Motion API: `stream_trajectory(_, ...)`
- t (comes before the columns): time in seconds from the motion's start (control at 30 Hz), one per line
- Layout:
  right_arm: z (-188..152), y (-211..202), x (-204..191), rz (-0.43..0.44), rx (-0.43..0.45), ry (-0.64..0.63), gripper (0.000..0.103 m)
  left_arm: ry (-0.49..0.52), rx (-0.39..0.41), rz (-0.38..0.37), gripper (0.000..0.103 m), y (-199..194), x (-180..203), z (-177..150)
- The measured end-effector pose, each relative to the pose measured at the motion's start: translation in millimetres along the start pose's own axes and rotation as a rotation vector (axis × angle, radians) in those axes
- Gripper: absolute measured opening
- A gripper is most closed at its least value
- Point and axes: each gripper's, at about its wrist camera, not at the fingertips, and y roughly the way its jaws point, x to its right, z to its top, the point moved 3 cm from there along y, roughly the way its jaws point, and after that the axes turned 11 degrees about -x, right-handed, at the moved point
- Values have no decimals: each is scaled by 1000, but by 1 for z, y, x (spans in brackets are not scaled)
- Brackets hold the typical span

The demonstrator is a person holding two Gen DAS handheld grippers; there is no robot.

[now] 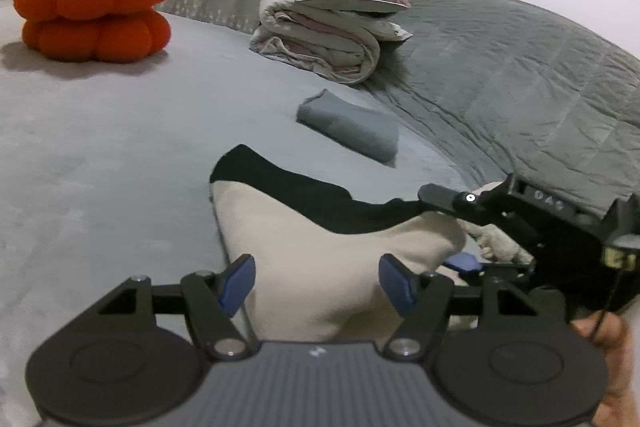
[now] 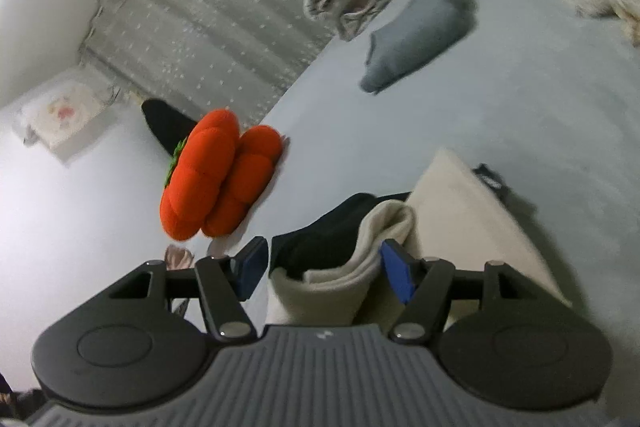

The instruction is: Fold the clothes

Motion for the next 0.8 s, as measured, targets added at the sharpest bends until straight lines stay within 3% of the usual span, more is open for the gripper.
stream_trajectory(0.1, -1, 3, -1, -4, -10, 2, 67, 16, -6, 16, 67, 5, -1, -2)
stream_trajectory(0.43, 12, 2, 21, 92, -70, 197, 70, 106, -30, 41, 67, 15, 5, -22)
stream_trajectory(0.6, 9, 15, 16, 24, -109, 173, 69, 145, -39, 65, 67, 13, 7, -29)
stream_trajectory(0.67, 4, 23, 8, -9, -134, 115, 51, 135, -41, 62, 67, 11, 5, -28)
stream_trajectory(0.8, -3, 21, -4, 3, -93, 14, 39, 85, -18, 43, 67, 2, 0, -25)
